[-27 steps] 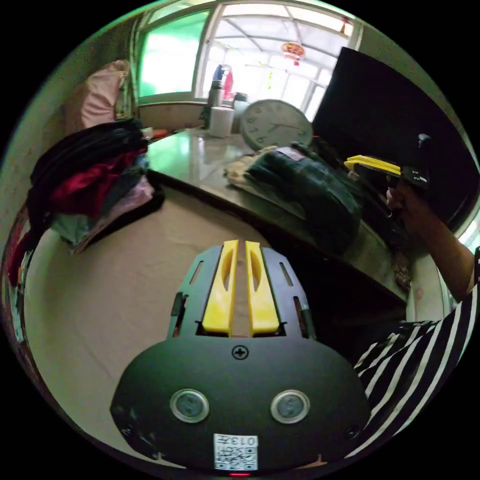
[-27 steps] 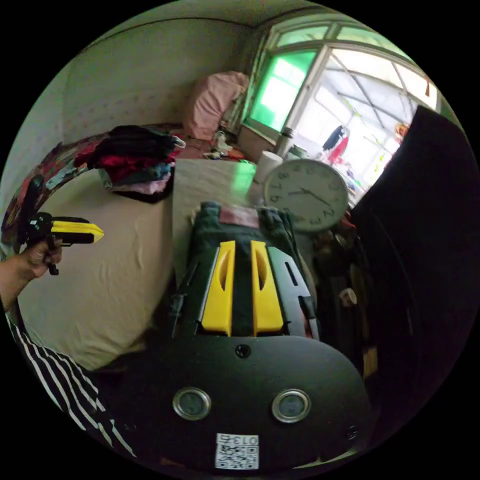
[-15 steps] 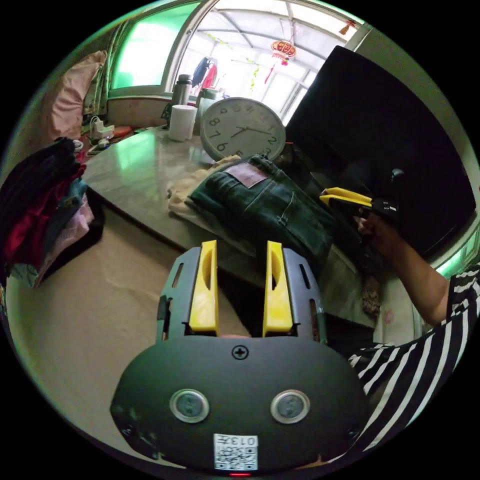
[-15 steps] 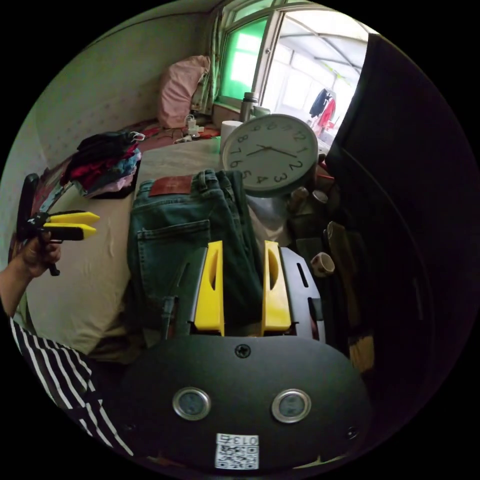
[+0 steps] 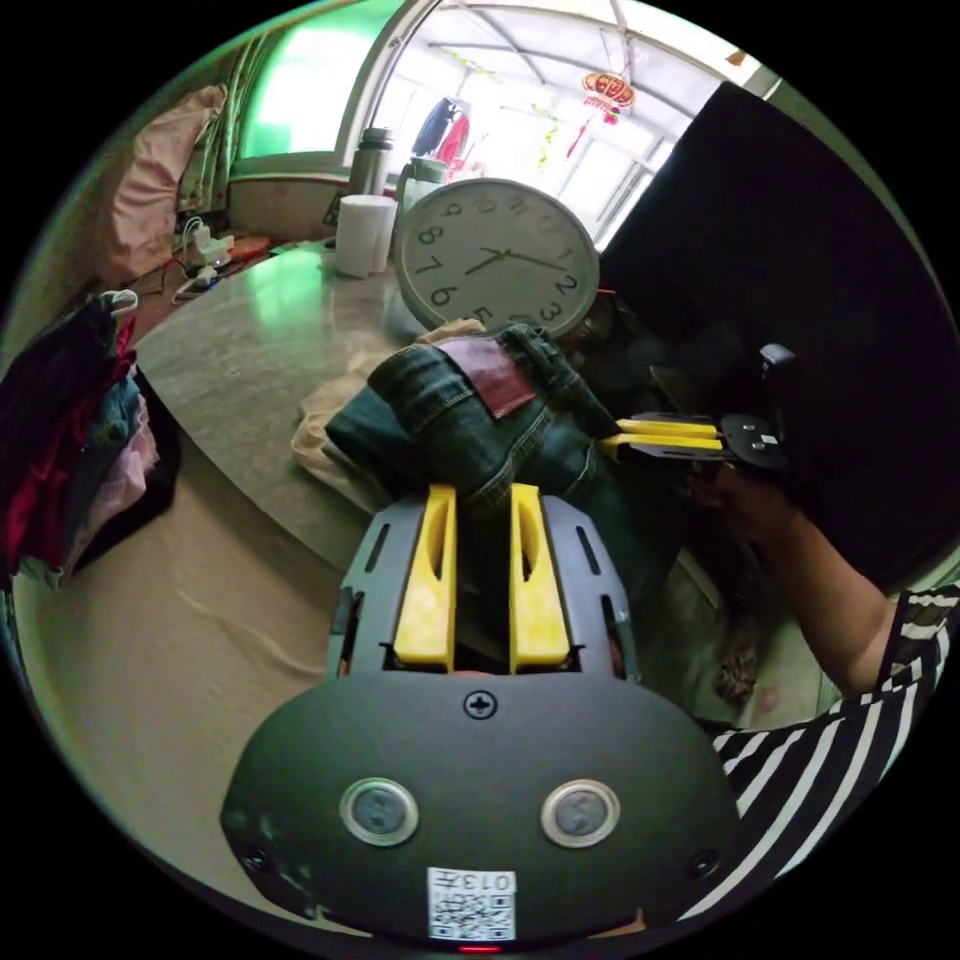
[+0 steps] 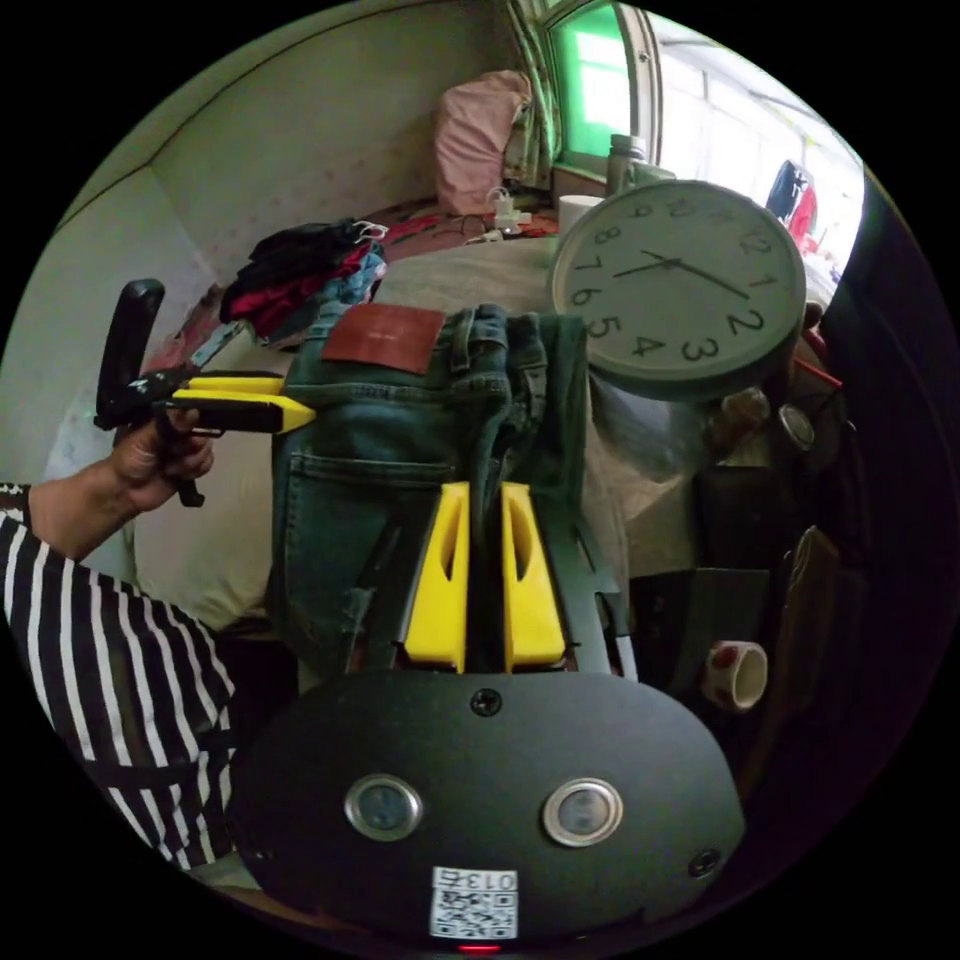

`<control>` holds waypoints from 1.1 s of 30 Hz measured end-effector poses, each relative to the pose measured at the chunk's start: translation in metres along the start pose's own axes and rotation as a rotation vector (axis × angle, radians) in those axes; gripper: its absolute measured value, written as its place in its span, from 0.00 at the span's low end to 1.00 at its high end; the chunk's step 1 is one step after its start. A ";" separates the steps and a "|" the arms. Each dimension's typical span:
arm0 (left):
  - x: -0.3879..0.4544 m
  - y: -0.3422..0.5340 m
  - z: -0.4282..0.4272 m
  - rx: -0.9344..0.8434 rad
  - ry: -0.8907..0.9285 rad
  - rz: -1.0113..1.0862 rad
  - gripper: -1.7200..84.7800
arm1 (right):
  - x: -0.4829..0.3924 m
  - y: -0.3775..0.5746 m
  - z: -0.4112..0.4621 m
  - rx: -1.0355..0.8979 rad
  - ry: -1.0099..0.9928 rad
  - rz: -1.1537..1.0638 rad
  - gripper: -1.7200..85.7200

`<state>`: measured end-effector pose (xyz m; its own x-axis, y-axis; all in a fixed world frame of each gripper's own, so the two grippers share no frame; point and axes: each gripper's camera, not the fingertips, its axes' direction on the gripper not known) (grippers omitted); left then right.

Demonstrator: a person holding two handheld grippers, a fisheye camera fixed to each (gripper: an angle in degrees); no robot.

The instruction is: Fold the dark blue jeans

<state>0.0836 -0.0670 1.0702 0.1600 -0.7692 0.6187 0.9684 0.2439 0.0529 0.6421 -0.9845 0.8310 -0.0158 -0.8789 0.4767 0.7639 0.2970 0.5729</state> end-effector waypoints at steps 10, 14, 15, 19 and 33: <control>-0.013 0.125 -0.163 0.419 0.009 0.094 0.10 | -0.127 -0.017 -0.150 0.507 -0.213 -0.306 0.06; -0.025 0.215 -0.268 0.671 -0.098 0.137 0.10 | -0.218 -0.037 -0.192 0.685 -0.190 -0.528 0.06; -0.027 0.231 -0.283 0.707 -0.131 0.142 0.10 | -0.254 -0.043 -0.200 0.741 -0.191 -0.602 0.06; -0.052 0.355 -0.366 0.871 -0.369 0.117 0.11 | -0.390 -0.061 -0.193 0.856 -0.166 -0.772 0.07; -0.265 0.783 -0.317 0.247 -0.479 -0.727 0.10 | -0.777 -0.003 0.142 0.161 -0.159 -1.143 0.09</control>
<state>0.8597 0.1407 0.6992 -0.6257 -0.4685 0.6237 0.7217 -0.0440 0.6908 0.5604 -0.2494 0.5534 -0.7318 -0.6117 -0.3006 0.1613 -0.5840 0.7956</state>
